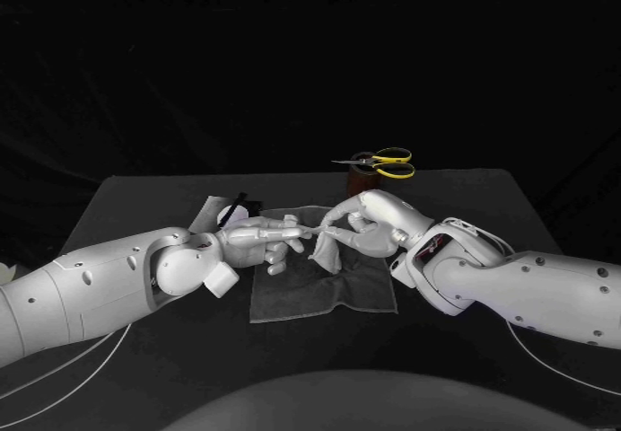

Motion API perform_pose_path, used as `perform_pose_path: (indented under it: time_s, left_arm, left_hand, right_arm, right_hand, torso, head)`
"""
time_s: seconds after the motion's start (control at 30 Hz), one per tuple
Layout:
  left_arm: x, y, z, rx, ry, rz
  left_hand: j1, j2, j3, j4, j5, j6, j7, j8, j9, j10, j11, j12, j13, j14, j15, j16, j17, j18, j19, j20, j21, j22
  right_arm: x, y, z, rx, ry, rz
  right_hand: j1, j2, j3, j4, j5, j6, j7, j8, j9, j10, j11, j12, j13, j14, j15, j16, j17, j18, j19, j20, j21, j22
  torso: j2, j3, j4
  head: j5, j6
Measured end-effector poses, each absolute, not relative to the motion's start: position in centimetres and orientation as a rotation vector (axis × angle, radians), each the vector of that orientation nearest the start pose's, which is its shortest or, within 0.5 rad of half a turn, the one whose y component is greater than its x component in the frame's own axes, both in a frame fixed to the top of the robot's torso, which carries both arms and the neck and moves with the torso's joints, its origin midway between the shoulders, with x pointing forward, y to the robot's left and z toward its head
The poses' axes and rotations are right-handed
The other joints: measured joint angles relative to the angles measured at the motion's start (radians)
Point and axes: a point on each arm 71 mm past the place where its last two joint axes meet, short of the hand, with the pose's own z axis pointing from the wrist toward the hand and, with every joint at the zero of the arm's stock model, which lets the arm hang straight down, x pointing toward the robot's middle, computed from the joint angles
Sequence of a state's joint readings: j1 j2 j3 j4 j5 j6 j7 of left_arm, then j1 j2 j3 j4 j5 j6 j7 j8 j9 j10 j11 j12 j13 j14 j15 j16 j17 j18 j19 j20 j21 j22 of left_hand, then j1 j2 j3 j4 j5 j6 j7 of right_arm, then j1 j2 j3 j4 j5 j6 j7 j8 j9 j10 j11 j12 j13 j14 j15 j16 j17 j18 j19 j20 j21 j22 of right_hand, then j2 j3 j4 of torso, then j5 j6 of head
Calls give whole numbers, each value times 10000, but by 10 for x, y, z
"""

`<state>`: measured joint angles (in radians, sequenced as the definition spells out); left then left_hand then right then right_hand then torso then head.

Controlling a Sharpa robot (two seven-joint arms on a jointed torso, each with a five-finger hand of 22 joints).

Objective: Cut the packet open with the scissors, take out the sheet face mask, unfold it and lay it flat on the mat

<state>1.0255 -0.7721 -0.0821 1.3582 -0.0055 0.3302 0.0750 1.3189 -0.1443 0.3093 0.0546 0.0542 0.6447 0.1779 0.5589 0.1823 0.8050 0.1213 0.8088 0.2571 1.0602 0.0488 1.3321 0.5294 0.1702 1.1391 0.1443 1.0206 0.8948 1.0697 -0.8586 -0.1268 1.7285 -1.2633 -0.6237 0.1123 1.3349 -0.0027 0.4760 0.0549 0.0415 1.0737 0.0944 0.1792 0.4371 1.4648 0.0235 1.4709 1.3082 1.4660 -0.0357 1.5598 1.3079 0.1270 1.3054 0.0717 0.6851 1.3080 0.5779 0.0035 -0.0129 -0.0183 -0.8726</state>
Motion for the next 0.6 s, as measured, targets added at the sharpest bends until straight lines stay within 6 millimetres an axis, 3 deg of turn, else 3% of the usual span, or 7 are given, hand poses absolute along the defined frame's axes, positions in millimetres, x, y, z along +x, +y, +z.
perform_pose_path:
  time_s: [0.1, 0.23, 0.33, 0.43, 0.6]
  left_arm:
    - [442, 190, -300, -12369, 21700, -17509]
    - [443, 190, -301, -12250, 21706, -17074]
    - [443, 190, -302, -12145, 21690, -16763]
    - [444, 191, -303, -12154, 21596, -16514]
    - [446, 193, -302, -12351, 21233, -16391]
  left_hand:
    - [163, 47, 13, 119, 0, 251, 16, 251, 58, -12, -44, 12, -3, 21, -21, 0, -14, -2, 29, -29, -4, -20]
    - [261, -51, -19, 234, 0, 440, -66, 269, 25, -174, -192, 13, -52, -176, -95, -113, -388, -5, -185, -107, -323, -366]
    - [265, -55, -121, 423, 0, 393, -113, 36, -112, -335, -179, 13, -73, -240, -93, -129, -451, -6, -226, -104, -380, -424]
    - [490, 7, -100, 508, 0, -97, -483, -328, -281, -386, -230, 13, -109, -241, -94, -129, -406, -7, -215, -114, -380, -378]
    - [773, 129, 9, 510, 0, -382, -737, -489, -371, -386, -230, 12, -188, -203, -132, -129, -381, -9, -170, -159, -380, -304]
  right_arm:
    - [401, -152, -229, 406, 15588, 10791]
    - [403, -153, -229, 917, 15742, 10837]
    - [404, -155, -230, 1259, 15846, 10845]
    - [406, -156, -231, 1588, 15954, 10832]
    - [408, -158, -233, 2098, 16178, 10779]
  right_hand:
    - [2, 2, 0, 0, 35, 17, 22, -9, 0, 0, 0, 0, -2, -1, 1, 0, -4, 39, 0, 0, 0, -1]
    - [14, 14, 0, 0, 36, 31, 45, 26, -2, 0, 0, 9, -5, -15, 15, -1, -7, 40, 0, 0, 0, -5]
    - [25, 25, 0, 0, 36, 29, 47, 50, -7, 0, 0, 10, -6, -15, 15, -1, -6, 39, 0, 0, 0, -7]
    - [26, 25, 17, -18, 35, 23, 53, 50, -7, 0, 1, 20, -9, -16, 16, -2, -6, 39, 0, 0, 0, -7]
    - [26, 25, 28, -29, 33, 43, 32, 49, -6, 0, 1, 21, -2, -16, 16, -3, -4, 37, 0, 0, -38, -5]
  torso:
    - [1, 0, 0]
    - [0, 0, 0]
    - [0, 1, 0]
    - [0, -6, 0]
    - [-2, -8, 1]
  head:
    - [-5, 0]
    - [-22, 0]
    - [-24, 0]
    - [-25, 0]
    - [-25, 0]
